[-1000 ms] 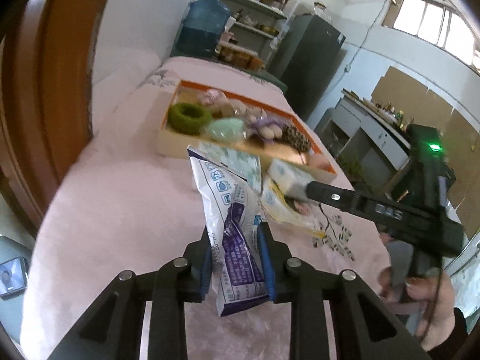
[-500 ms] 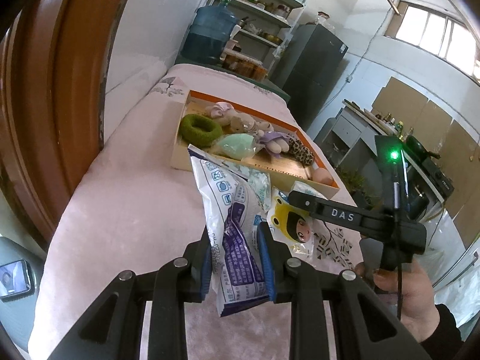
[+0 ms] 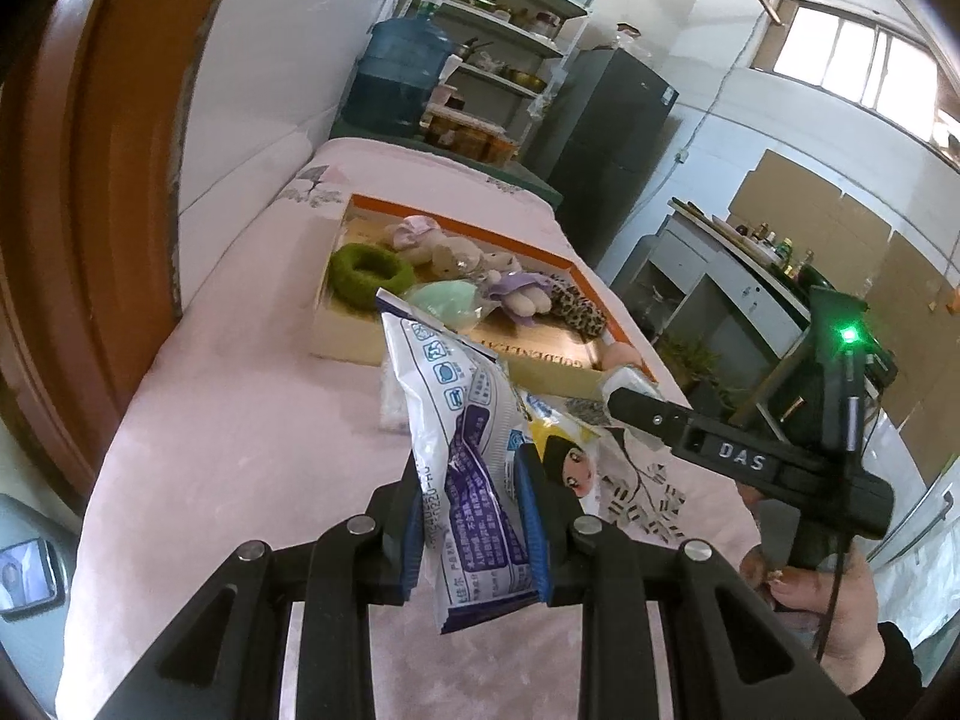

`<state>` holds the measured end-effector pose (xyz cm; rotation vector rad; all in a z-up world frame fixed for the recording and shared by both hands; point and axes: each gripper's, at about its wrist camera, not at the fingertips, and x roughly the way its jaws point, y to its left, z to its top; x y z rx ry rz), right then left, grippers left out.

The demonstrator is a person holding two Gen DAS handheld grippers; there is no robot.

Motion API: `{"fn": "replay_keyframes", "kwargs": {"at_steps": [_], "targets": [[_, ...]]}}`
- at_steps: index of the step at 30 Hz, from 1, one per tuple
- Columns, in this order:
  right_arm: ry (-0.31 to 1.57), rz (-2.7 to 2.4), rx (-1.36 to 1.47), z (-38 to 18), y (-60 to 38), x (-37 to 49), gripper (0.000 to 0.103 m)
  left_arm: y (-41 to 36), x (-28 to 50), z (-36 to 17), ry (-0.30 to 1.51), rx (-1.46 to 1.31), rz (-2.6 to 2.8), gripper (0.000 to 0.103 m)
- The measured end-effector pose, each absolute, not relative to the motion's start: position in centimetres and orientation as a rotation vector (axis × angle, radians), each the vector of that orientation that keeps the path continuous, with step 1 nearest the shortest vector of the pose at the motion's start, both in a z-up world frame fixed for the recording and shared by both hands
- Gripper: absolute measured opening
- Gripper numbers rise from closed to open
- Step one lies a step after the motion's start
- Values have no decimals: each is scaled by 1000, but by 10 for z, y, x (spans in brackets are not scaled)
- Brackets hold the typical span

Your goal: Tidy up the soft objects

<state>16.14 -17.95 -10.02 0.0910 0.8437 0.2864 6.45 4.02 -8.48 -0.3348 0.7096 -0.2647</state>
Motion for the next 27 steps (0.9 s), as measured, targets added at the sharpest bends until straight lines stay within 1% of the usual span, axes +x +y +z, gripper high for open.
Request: {"fn": "replay_keyframes", "kwargs": {"at_steps": [7, 12, 13, 15, 17, 22, 27], "targets": [[774, 315, 64, -69, -181, 152, 65, 31, 73, -67, 682, -301, -287, 28], [742, 325, 29, -54, -181, 152, 57, 26, 85, -54, 665, -278, -295, 28], [738, 325, 19, -53, -180, 153, 52, 25, 88, -53, 664, -276, -296, 28], [737, 326, 6, -53, -180, 155, 49, 23, 96, -50, 662, -275, -298, 28], [743, 331, -8, -56, -179, 160, 44, 21, 102, -48, 660, -273, -297, 28], [756, 352, 18, -62, -182, 170, 41, 19, 117, -43, 649, -275, -296, 28], [736, 360, 23, -57, -183, 176, 40, 18, 129, -40, 644, -268, -295, 28]]}}
